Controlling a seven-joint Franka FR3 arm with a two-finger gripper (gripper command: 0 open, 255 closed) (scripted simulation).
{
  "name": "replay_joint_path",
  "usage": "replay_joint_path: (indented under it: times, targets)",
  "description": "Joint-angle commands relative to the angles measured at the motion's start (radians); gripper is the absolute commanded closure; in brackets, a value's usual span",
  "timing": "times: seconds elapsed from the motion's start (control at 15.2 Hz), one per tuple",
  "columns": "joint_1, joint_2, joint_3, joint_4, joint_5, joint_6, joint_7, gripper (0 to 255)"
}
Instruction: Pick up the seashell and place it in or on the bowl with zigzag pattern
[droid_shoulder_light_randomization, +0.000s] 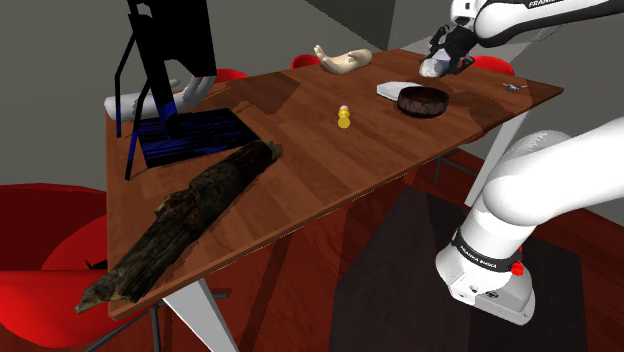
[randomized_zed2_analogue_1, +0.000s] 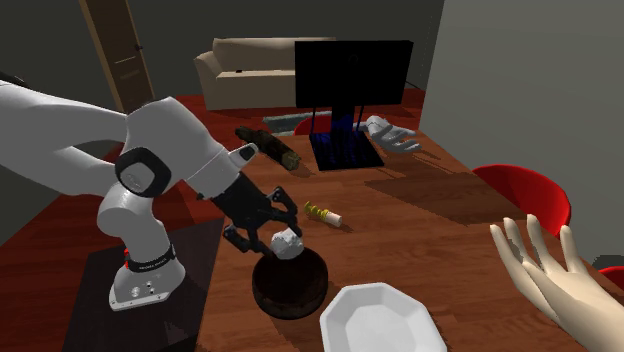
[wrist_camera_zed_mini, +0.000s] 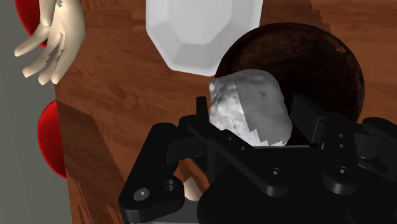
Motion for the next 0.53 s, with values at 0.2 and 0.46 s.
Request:
replay_joint_path:
  times: [0.2, 0.46]
  targets:
    - [-0.005, 0.028, -0.035, -0.047, -0.022, 0.076, 0.001, 255]
    - [-0.005, 0.057, -0.066, -0.081, -0.039, 0.14, 0.002, 255]
